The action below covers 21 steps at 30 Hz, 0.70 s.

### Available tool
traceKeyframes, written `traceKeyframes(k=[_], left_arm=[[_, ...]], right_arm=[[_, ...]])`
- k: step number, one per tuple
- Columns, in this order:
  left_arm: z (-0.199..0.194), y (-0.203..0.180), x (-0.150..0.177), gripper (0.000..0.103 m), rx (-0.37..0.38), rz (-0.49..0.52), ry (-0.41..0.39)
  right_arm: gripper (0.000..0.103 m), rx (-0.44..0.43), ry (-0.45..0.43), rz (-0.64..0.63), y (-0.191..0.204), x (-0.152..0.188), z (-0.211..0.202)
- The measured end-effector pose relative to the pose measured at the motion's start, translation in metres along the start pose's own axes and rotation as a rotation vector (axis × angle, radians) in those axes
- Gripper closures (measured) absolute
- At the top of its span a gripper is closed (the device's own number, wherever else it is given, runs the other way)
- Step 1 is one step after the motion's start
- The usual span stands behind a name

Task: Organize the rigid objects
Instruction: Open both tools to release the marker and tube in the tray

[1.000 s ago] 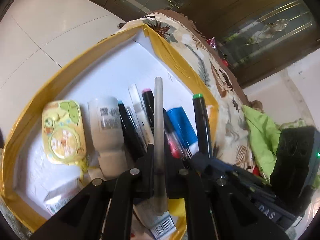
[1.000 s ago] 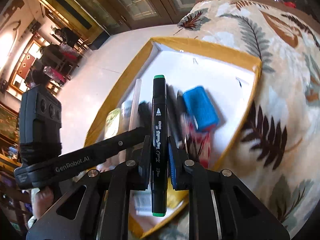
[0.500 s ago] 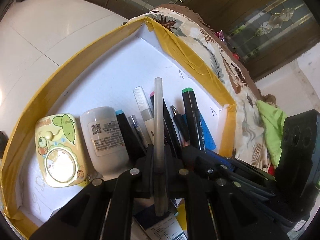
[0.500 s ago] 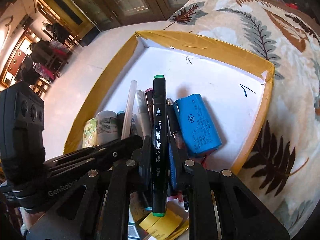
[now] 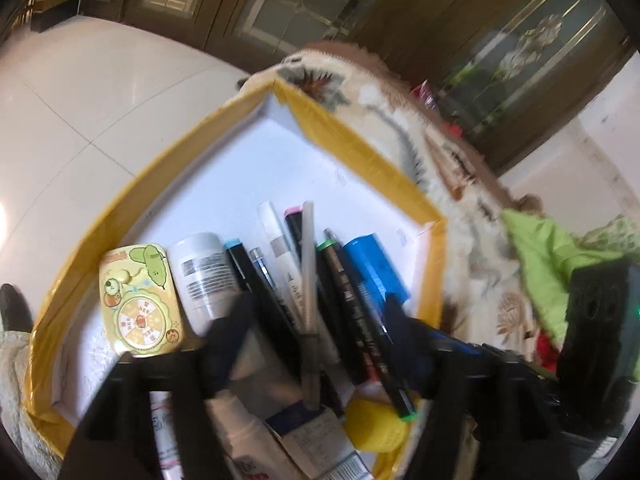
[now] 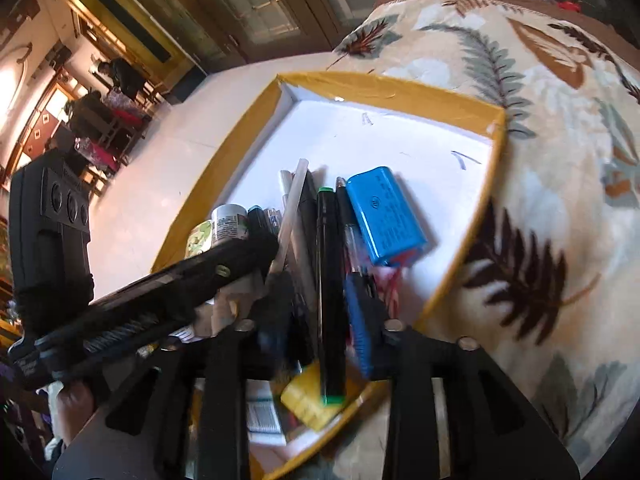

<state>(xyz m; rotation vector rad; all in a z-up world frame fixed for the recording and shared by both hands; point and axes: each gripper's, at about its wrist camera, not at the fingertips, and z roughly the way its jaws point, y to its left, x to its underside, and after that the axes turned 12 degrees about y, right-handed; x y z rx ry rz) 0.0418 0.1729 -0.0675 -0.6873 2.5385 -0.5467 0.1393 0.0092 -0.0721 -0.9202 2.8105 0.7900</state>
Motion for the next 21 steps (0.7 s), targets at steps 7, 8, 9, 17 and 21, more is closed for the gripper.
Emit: traceKeyframes(k=[7,8,9,17,21], left_arm=[[-0.08,-0.042,0.042,0.024,-0.093,0.137,-0.213],[-0.093,-0.049,0.05,0.024,-0.153,0.152,-0.24],[-0.102,-0.052,0.055,0.021,-0.201,0.155,-0.267],[-0.109,-0.035,0.078,0.019,-0.267,0.117,-0.209],[-0.106,-0.031,0.084,0.014,-0.308,0.111,-0.173]], right_arm=[[0.053,0.054,-0.116,-0.087,0.025,0.032,-0.052],[0.051,0.075,-0.142,-0.108,0.032,0.037,-0.058],[0.045,0.087,-0.162,-0.12,0.037,0.042,-0.063],[0.043,0.052,-0.258,-0.076,0.054,0.074,-0.073],[0.043,-0.051,-0.19,0.034,0.04,0.08,-0.055]])
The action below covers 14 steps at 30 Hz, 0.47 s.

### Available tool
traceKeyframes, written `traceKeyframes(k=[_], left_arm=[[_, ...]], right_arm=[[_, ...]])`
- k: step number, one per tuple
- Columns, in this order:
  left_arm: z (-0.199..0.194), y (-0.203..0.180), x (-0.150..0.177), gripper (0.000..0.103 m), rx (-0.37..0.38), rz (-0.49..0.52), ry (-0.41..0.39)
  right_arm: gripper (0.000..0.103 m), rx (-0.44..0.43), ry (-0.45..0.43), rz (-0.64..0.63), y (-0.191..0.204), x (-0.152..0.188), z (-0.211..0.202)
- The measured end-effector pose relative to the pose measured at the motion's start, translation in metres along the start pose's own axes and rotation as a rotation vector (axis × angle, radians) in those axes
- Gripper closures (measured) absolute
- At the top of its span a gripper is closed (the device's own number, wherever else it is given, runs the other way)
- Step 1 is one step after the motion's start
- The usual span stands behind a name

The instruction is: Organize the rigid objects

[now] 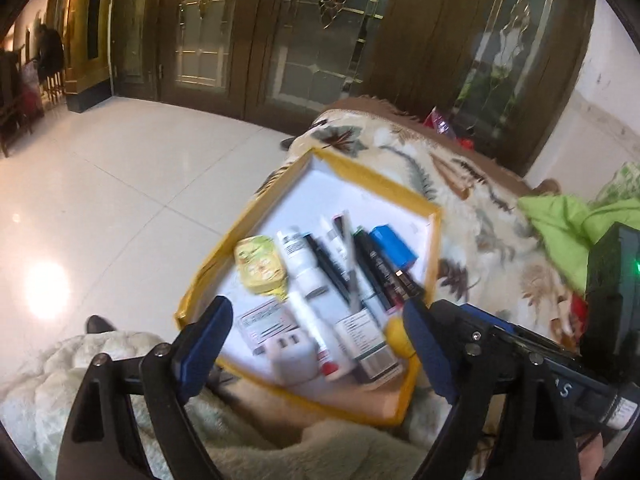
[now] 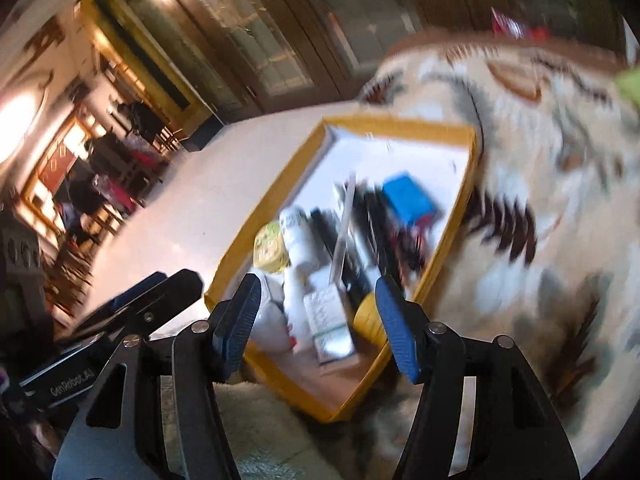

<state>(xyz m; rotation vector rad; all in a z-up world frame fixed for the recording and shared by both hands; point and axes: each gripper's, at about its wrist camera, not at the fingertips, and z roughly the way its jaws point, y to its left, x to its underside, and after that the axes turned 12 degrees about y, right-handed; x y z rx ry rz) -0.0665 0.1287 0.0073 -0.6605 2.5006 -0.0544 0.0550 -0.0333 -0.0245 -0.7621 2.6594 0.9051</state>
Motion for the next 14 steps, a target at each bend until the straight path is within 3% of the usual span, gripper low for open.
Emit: traceKeyframes(k=[2,9,14], left_arm=[[-0.002,-0.004,0.004,0.014,-0.037,-0.008,-0.013],[-0.001,0.007,0.007,0.014,0.026,-0.063,-0.032],[0.002,-0.008,0.006,0.014,-0.044,-0.012,-0.028]], right_arm=[[0.043,0.005,0.027,0.022,-0.005,0.003,0.008],[0.043,0.094,0.053,-0.004,-0.005,0.001,0.015],[0.043,0.124,0.048,-0.045,-0.001,-0.005,0.014]])
